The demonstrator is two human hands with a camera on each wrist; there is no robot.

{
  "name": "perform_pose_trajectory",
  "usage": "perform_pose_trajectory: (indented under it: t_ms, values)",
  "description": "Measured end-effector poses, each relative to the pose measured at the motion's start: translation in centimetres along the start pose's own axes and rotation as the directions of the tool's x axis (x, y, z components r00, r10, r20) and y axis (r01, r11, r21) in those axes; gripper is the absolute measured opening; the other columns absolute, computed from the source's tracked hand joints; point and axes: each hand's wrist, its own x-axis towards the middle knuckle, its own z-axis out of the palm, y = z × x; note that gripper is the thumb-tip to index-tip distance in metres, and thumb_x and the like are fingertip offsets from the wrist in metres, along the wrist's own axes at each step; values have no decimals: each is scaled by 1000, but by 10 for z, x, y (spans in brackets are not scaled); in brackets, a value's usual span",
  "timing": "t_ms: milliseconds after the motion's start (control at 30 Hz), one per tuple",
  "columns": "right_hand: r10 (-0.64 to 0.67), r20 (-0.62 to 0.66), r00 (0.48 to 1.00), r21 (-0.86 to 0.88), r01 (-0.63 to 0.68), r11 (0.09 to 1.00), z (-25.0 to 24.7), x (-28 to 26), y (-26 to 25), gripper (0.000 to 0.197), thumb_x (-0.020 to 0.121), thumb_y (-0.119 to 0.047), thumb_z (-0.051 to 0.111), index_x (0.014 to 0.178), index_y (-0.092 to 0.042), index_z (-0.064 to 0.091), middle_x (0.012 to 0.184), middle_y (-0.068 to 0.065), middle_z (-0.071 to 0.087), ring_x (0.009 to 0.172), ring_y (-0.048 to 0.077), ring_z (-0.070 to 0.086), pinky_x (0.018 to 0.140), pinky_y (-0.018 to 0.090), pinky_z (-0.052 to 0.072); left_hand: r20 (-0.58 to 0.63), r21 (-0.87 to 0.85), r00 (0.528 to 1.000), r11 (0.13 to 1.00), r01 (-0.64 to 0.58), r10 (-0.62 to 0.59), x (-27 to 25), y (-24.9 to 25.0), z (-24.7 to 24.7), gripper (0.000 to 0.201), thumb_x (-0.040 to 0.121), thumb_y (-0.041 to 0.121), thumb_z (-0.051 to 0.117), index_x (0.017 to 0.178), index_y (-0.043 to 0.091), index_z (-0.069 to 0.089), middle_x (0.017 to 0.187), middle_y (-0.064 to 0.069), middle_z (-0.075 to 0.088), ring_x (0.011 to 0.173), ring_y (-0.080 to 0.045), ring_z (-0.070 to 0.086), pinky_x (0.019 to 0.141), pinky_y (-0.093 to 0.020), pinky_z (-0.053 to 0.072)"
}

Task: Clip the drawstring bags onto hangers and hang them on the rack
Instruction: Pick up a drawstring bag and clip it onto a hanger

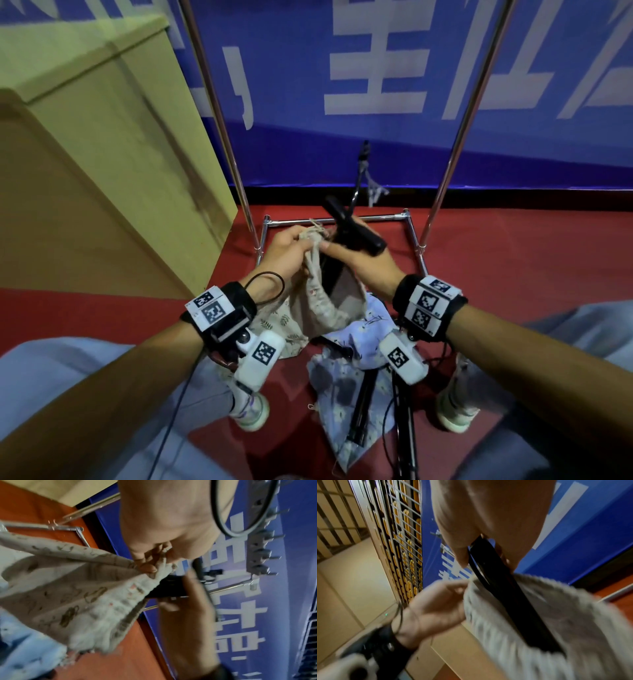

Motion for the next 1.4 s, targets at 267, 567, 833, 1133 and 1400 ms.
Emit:
perform_pose_trajectory:
  t_ms: [267, 567, 833, 1133, 1400]
  values:
    - [214, 155, 964, -274, -166, 947, -8, 6, -2, 38, 90, -48, 71, 109, -15, 73, 109, 7, 75, 101, 17, 72, 96, 39, 57, 12, -144, 1000, 989, 24, -22, -7, 14, -9, 27, 98, -5, 41, 88, 7, 63, 80, -13, 61, 65, -19, 56, 50, -18, 45]
    - [98, -31, 995, -274, -103, 956, -29, 24, -29, 27, 88, -28, 69, 104, -6, 72, 107, 14, 74, 88, 9, 68, 91, 43, 57, 69, 448, 991, 891, 76, -119, 2, 20, -31, 28, 87, 38, 72, 82, 12, 62, 74, -7, 56, 63, -18, 48, 51, -23, 36]
    - [40, 188, 981, -395, 39, 918, -38, 12, -47, 19, 84, -26, 67, 98, -13, 71, 98, 12, 71, 86, 18, 65, 79, 55, 56, 129, 302, 991, 953, -2, -39, 1, 16, -19, 17, 97, 21, 63, 80, 17, 66, 67, 2, 60, 58, -10, 52, 58, -25, 38]
    - [33, 64, 997, 22, -34, 999, -23, 15, -45, 33, 83, -33, 75, 110, -14, 74, 120, -2, 73, 119, 8, 63, 105, 25, 44, 191, 315, 980, 949, -1, -63, 3, 2, -13, 29, 103, 29, 52, 108, 11, 74, 103, -6, 76, 91, -15, 72, 84, -24, 54]
    - [207, 260, 943, -147, -174, 974, -13, -8, -17, 37, 102, -34, 56, 130, -12, 65, 122, -4, 72, 112, 2, 67, 93, 16, 51, 71, 31, 997, 999, 40, -43, -5, 12, -8, 27, 106, 18, 43, 87, 18, 64, 77, -6, 68, 61, -17, 63, 54, -25, 49]
